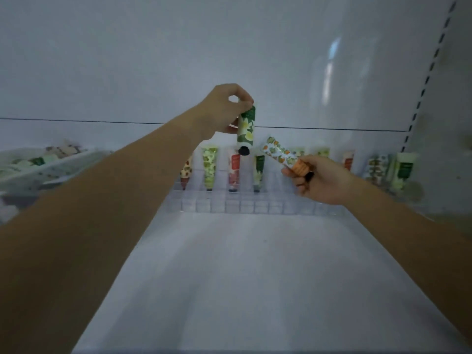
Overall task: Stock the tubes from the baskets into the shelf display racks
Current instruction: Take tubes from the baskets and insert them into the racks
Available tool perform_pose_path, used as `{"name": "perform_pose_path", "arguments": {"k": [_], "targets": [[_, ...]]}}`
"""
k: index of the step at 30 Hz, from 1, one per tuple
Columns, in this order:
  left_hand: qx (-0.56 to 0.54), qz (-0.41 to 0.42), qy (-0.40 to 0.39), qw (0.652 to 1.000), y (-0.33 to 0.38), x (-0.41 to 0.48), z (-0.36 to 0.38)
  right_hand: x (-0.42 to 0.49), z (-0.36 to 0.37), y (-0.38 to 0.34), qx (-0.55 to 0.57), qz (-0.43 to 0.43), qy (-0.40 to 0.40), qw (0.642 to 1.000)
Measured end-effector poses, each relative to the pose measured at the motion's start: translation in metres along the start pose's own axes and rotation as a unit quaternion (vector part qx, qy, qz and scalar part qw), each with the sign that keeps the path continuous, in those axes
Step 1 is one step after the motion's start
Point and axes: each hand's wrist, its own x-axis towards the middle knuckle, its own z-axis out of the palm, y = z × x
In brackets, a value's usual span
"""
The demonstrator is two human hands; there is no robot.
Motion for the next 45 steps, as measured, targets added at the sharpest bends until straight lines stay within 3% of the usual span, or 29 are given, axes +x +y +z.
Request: {"name": "perform_pose_path", "arguments": {"k": [10,14,16,20,29,32,38,42,43,45], "targets": [[-0.119,-0.081,-0.022,0.989,-0.004,-0.002,0.171,-0.027,-0.127,-0.031,0.149,-0.113,0.051,0.981],[-0.139,-0.122,-0.039,0.982,-0.013,-0.009,0.220,-0.025,-0.154,-0.038,0.081,-0.141,0.117,0.980],[-0.131,-0.128,-0.038,0.982,-0.019,-0.011,0.233,-0.022,-0.156,-0.039,-0.007,-0.190,0.177,0.966],[-0.121,-0.128,0.001,0.984,-0.030,-0.017,0.243,-0.012,-0.155,-0.039,-0.128,-0.251,0.219,0.934],[-0.165,-0.110,0.005,0.980,-0.043,-0.016,0.241,0.009,-0.175,-0.016,-0.349,-0.317,0.289,0.833],[-0.163,-0.108,0.005,0.981,-0.044,-0.014,0.242,0.011,-0.183,-0.011,-0.427,-0.308,0.315,0.790],[-0.138,-0.110,0.012,0.984,-0.045,-0.013,0.234,0.010,-0.187,-0.001,-0.562,-0.223,0.272,0.748],[-0.170,-0.128,0.028,0.977,-0.045,-0.017,0.226,-0.004,-0.173,-0.005,-0.614,-0.292,0.337,0.651],[-0.181,-0.130,0.031,0.974,-0.044,-0.018,0.225,-0.009,-0.168,-0.008,-0.596,-0.322,0.326,0.660],[-0.202,-0.135,0.037,0.969,-0.044,-0.019,0.223,-0.017,-0.155,-0.008,-0.520,-0.328,0.234,0.753]]}}
